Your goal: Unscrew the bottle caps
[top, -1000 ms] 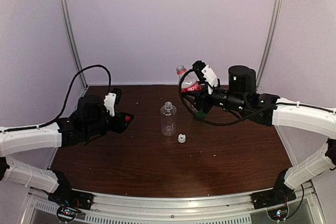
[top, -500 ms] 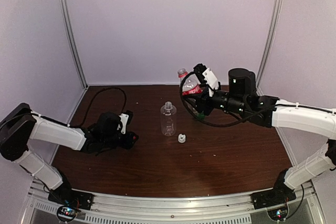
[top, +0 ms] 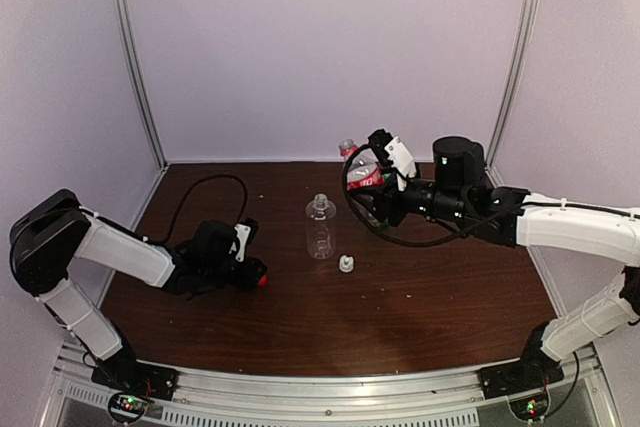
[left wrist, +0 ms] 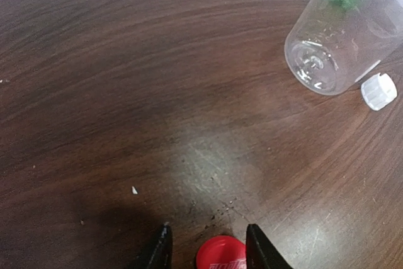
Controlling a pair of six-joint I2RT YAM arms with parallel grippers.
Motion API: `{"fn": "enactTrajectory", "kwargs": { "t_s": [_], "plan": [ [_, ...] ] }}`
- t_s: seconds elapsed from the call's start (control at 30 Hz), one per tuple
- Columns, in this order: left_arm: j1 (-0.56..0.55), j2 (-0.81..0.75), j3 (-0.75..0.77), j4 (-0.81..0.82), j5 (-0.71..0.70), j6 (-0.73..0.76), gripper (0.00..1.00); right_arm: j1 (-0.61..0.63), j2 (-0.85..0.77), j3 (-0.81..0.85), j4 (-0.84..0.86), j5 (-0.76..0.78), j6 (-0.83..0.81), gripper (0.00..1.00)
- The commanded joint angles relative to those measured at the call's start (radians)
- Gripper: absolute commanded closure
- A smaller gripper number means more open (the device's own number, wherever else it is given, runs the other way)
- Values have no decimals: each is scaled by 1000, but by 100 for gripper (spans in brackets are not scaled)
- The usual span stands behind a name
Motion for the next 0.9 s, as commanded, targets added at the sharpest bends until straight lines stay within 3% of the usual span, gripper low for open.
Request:
{"fn": "enactTrajectory", "kwargs": {
  "t_s": [0.0, 0.17, 0.47, 0.63, 0.87],
  "plan": [
    [9, -69, 4, 56, 18, 16, 57, -7, -22, -17, 28, -21, 12, 51],
    [9, -210, 14, 27, 86, 44, 47, -7, -22, -26, 27, -69, 10, 50],
    [8, -453, 117, -5, 459, 93, 25, -7, -2, -27, 30, -302, -22, 47],
    [8, -494, 178, 42, 617, 56, 18, -2, 48, 1, 23, -471, -27, 46],
    [4, -447, 248, 138, 768, -21, 15, 33, 103, 52, 9, -545, -45, 46]
  ]
}}
